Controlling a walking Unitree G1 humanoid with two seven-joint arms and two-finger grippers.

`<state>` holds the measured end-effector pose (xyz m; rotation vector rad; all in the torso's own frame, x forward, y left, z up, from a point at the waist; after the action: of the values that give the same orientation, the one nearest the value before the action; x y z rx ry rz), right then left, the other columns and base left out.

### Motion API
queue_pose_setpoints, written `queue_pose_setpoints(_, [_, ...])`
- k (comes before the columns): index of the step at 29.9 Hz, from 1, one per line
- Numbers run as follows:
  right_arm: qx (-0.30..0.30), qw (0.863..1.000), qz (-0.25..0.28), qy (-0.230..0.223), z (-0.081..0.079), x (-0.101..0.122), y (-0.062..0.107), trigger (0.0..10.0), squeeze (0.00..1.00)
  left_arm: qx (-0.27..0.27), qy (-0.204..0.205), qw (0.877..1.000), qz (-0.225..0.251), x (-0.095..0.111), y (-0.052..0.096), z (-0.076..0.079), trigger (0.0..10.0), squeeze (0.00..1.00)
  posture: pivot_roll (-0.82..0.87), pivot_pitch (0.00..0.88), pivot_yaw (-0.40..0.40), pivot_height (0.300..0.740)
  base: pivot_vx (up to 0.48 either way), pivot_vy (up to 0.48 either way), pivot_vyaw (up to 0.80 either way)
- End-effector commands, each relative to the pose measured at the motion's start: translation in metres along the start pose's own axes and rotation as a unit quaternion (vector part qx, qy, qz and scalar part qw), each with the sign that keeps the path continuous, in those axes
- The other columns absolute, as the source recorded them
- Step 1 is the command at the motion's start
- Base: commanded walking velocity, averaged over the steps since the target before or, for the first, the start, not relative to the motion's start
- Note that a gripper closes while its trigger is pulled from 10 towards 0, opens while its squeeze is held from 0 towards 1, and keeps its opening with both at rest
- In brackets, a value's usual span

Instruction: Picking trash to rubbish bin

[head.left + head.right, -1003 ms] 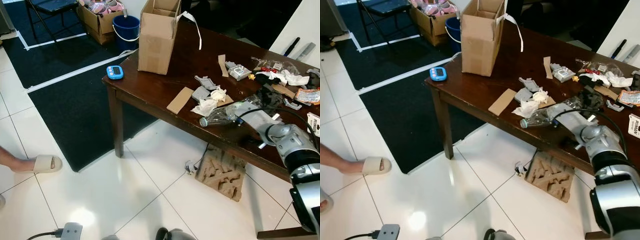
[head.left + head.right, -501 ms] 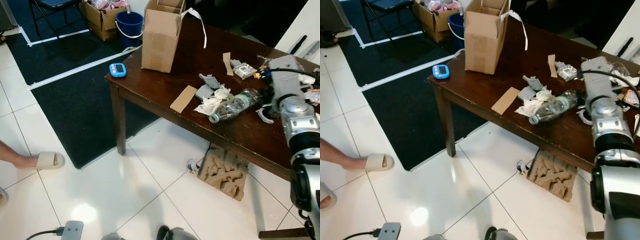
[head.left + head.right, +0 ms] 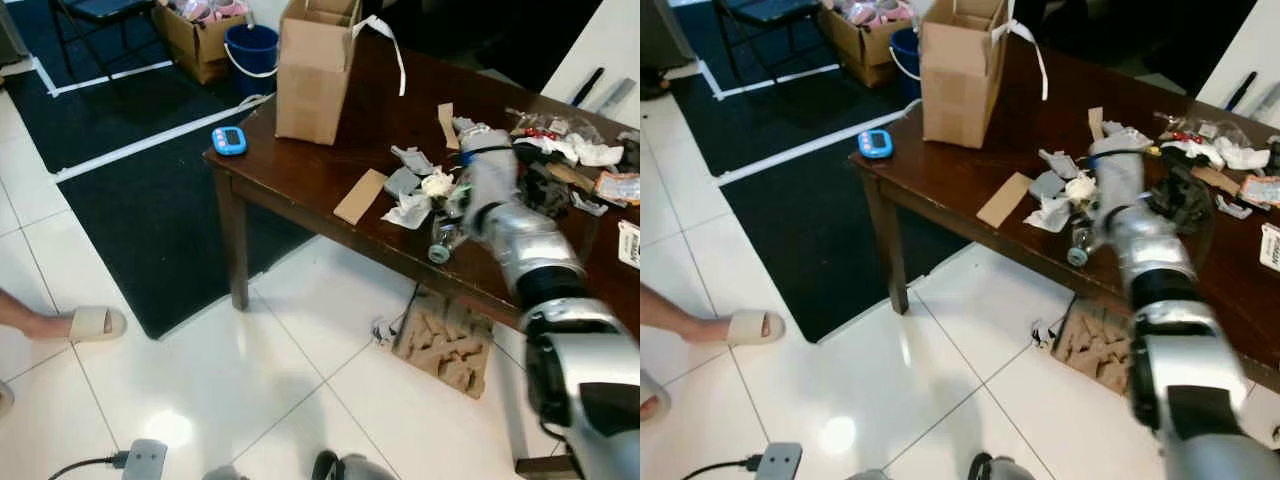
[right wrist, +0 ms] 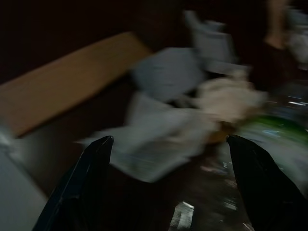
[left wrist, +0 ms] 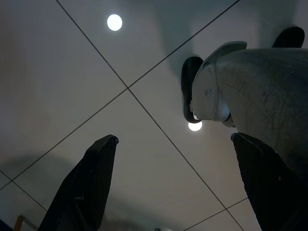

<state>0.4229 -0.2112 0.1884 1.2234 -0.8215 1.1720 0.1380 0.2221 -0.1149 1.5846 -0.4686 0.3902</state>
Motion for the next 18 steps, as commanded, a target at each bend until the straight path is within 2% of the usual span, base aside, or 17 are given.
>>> queue_pose_setpoints(1, [-0.018,0.999,-0.021,0.017,0.002,-0.012,0.001,10.0,0.00,-0.025,0.003,0.999,-0.020,-0.013,0.001,0.015,10.0,0.00,0.22,0.161,-0.095,0.740,0.000,0.000,0.00])
queue_pose_setpoints(3, [-0.016,0.998,-0.037,0.038,-0.010,-0.021,-0.001,10.0,0.00,-0.025,0.004,0.999,-0.020,-0.013,0.001,0.016,10.0,0.00,0.23,0.160,-0.098,0.740,0.000,0.000,0.00])
queue_pose_setpoints(8, [-0.025,0.996,-0.043,0.074,-0.018,-0.025,-0.001,10.0,0.00,-0.025,0.004,0.999,-0.020,-0.012,0.001,0.017,10.0,0.00,0.23,0.156,-0.101,0.740,0.000,0.000,0.00])
queue_pose_setpoints(10, [-0.020,0.998,0.000,0.057,-0.020,-0.011,-0.001,10.0,0.00,-0.025,0.004,0.999,-0.021,-0.013,0.001,0.017,10.0,0.00,0.23,0.153,-0.099,0.740,0.000,0.000,0.00])
queue_pose_setpoints(12, [-0.017,0.999,0.017,0.049,-0.021,-0.005,0.000,10.0,0.00,-0.025,0.004,0.999,-0.021,-0.013,0.001,0.017,10.0,0.00,0.23,0.153,-0.099,0.740,0.000,0.000,0.00])
queue_pose_setpoints(13, [-0.025,0.998,0.057,0.032,-0.017,0.009,0.001,10.0,0.00,-0.026,0.003,0.999,-0.021,-0.013,0.001,0.017,10.0,0.00,0.23,0.155,-0.096,0.740,0.000,0.000,0.00])
queue_pose_setpoints(15, [-0.025,0.998,0.057,0.032,-0.017,0.009,0.001,10.0,0.00,-0.026,0.003,0.999,-0.021,-0.013,0.001,0.017,10.0,0.00,0.23,0.155,-0.096,0.740,0.000,0.000,0.00])
queue_pose_setpoints(18, [-0.058,0.989,0.136,0.008,-0.004,0.035,0.009,10.0,0.00,-0.027,0.002,0.999,-0.022,-0.014,0.001,0.017,10.0,0.00,0.22,0.157,-0.094,0.740,0.000,0.000,0.00])
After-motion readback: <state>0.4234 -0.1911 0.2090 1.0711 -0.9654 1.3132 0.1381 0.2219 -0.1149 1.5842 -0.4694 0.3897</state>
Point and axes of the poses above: a point about 5 cm out from each wrist's last joint towards the gripper, its own y axis pointing back from the gripper into the wrist, its own x axis along the axis of the wrist's last joint, z = x × y, the point moved 2 cm from there along -y, pointing out of the wrist towards the gripper, and after that the axes turned 3 degrees about -y, right-handed, at the moved point
